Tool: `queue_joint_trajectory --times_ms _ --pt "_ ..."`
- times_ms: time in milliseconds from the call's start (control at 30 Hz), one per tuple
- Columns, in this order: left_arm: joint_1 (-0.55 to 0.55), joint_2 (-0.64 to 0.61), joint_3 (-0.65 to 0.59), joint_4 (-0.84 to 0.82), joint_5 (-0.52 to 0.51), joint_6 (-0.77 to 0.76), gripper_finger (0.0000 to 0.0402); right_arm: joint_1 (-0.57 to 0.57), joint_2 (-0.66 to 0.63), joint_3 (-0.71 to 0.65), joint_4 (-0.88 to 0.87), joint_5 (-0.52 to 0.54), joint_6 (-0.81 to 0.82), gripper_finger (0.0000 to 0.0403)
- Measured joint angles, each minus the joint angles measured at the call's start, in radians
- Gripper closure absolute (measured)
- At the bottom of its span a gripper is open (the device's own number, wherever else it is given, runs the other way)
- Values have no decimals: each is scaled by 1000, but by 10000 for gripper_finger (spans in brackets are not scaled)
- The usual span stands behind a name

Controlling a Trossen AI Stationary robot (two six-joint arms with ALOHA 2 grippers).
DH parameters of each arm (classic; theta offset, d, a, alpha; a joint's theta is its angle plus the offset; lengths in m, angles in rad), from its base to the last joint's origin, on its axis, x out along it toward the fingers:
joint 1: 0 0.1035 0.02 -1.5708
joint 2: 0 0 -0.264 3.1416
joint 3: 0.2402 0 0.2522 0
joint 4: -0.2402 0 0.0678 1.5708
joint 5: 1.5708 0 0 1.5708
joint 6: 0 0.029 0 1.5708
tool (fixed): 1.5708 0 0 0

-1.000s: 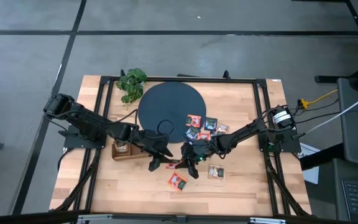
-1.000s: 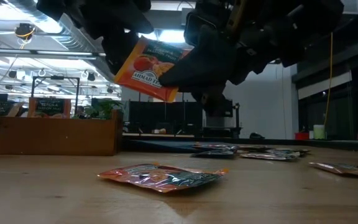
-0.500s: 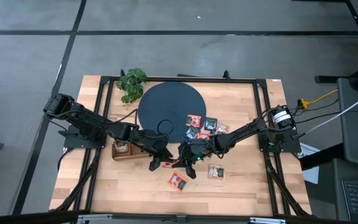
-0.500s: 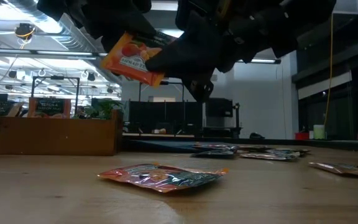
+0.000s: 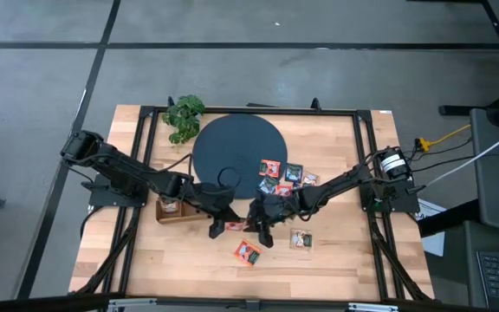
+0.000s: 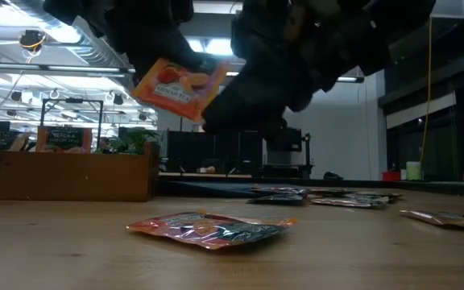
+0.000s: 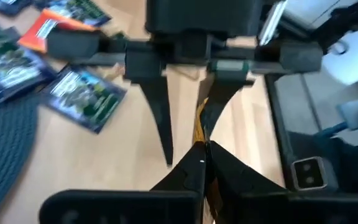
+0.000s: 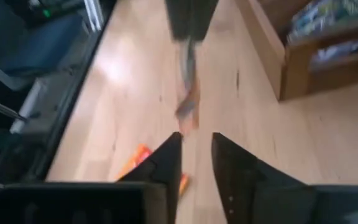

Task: Pick & Place Tea
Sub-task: Put the orange tea bag into the middle section of the wooden organizer

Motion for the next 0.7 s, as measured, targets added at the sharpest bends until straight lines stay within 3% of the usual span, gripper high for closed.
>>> queue_joint_trajectory --times_ms 100,200,400,700 --pt "-22 -33 -25 -19 -55 -12 397 0 0 -6 -30 0 -10 281" --pt "-66 -93 -81 -21 -179 -31 398 2 0 -5 -53 0 -11 267" --pt "-200 -248 -204 -11 -442 -55 398 2 0 -6 -56 6 -14 263" --pt "-450 -387 -371 -40 -821 -141 398 9 0 -6 -56 101 -9 263"
